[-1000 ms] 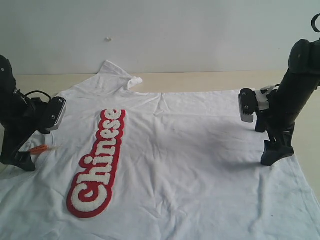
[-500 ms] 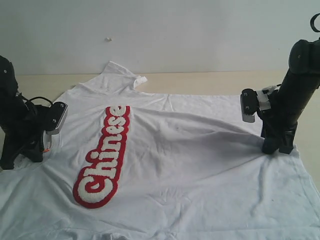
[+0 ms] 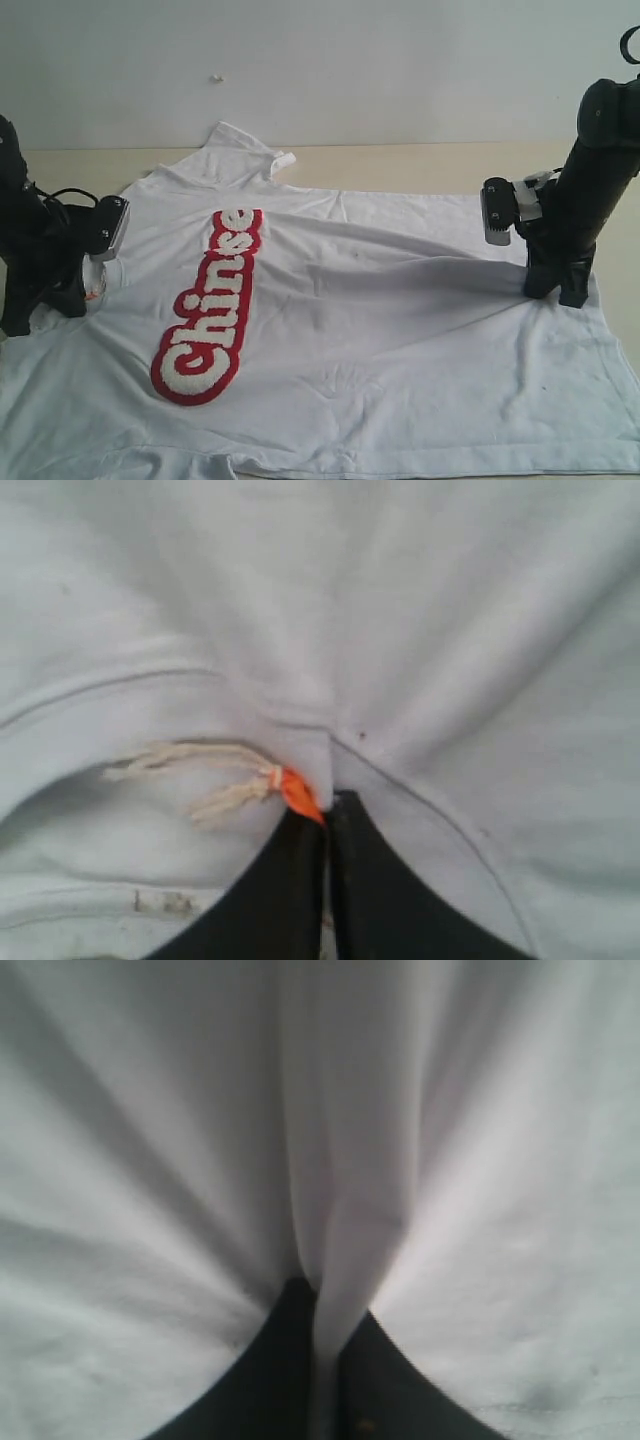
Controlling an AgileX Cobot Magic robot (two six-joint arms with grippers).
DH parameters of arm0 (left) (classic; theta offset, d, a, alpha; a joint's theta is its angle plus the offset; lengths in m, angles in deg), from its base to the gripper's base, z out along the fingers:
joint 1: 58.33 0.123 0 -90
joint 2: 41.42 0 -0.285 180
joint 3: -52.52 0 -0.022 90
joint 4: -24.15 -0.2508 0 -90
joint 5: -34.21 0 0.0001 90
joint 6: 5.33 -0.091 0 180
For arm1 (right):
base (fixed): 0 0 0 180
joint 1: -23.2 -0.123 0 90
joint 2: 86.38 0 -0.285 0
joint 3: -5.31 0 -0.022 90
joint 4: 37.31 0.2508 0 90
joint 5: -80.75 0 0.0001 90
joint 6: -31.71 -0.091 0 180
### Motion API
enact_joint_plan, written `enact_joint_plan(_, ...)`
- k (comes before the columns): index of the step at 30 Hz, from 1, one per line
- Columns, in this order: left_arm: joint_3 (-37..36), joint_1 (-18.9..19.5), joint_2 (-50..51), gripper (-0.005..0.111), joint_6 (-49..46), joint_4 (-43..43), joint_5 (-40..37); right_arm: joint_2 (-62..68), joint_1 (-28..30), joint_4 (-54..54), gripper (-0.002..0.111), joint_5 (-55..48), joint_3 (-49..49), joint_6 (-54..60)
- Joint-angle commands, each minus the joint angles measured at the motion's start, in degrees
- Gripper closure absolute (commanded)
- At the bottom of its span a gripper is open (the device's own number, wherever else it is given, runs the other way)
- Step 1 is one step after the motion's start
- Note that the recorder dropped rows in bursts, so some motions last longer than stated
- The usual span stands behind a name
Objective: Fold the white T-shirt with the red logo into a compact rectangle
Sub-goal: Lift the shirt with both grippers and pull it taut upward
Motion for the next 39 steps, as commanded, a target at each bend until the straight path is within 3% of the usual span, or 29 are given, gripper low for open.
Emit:
enact_joint_plan(1, 0.6, 2.1, -5.0, 0.107, 0.6, -0.4, -3.4, -1.1, 0.4, -3.0, 0.108, 0.6, 0.5, -0.9)
enact_joint_plan(16, 0.6, 3.8, -19.0, 0.107, 7.9, -0.1, -0.9, -14.3, 0.4, -3.2, 0.108, -1.7, 0.5, -1.3)
enact_joint_plan(32, 0.6, 5.1, -36.0, 0.107, 11.5, 7.8, 2.0, -30.5, 0.4, -1.0, 0.108, -1.8, 0.5, -2.7)
enact_joint_plan(39, 0.6, 4.3, -41.9, 0.107, 11.7, 12.3, 0.9, -36.5, 0.0, 1.6, 0.108, -7.4, 0.6, -2.9)
